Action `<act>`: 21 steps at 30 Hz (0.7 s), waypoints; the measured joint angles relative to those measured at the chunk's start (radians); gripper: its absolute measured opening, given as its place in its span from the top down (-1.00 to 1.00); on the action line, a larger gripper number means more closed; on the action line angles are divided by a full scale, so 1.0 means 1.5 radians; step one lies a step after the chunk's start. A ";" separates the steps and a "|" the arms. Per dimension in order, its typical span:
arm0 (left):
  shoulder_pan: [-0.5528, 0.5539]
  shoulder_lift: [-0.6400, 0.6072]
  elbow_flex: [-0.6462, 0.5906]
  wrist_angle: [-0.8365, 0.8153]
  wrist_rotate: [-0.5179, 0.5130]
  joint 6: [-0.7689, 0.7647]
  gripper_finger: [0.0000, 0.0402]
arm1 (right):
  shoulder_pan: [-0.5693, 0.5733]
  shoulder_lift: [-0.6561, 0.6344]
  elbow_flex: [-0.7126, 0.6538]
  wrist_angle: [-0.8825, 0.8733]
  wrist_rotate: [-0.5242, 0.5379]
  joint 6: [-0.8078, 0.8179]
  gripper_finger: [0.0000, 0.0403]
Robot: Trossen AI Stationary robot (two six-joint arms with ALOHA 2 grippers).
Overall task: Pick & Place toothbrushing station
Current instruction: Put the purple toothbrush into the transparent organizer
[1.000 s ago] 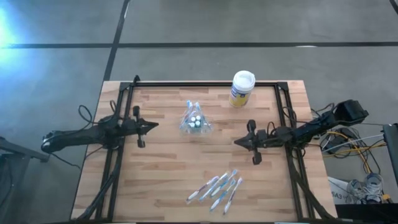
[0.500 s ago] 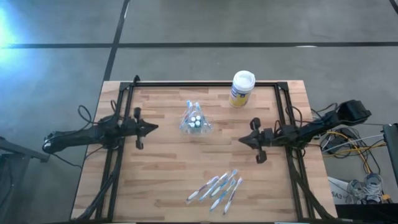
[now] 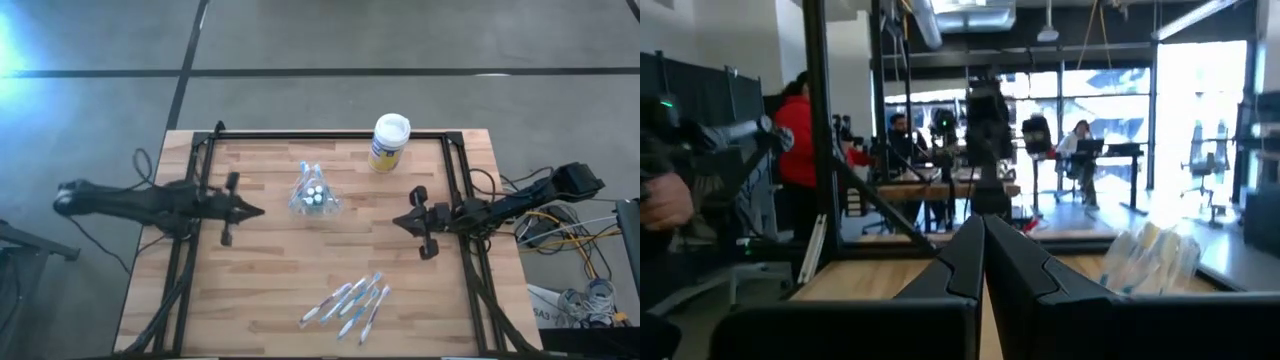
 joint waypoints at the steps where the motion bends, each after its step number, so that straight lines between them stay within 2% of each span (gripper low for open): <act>1: -0.023 0.038 0.024 0.000 -0.020 0.005 0.99 | 0.000 -0.003 0.000 -0.009 0.000 0.007 0.96; 4: -0.091 0.143 0.102 -0.013 -0.067 0.027 0.99 | 0.000 -0.006 0.000 -0.027 0.000 0.025 0.96; 7: -0.149 0.237 0.177 -0.074 -0.070 0.024 0.98 | 0.000 -0.003 0.000 -0.029 0.001 0.041 0.96; 10: -0.193 0.314 0.264 -0.080 -0.070 -0.046 0.98 | 0.000 -0.001 0.000 -0.034 0.001 0.048 0.96; 15: -0.242 0.449 0.365 -0.150 -0.068 -0.176 0.96 | 0.000 -0.001 0.001 -0.049 0.001 0.055 0.96; 21: -0.281 0.591 0.463 -0.191 -0.057 -0.258 0.97 | 0.000 0.003 0.001 -0.055 0.002 0.072 0.96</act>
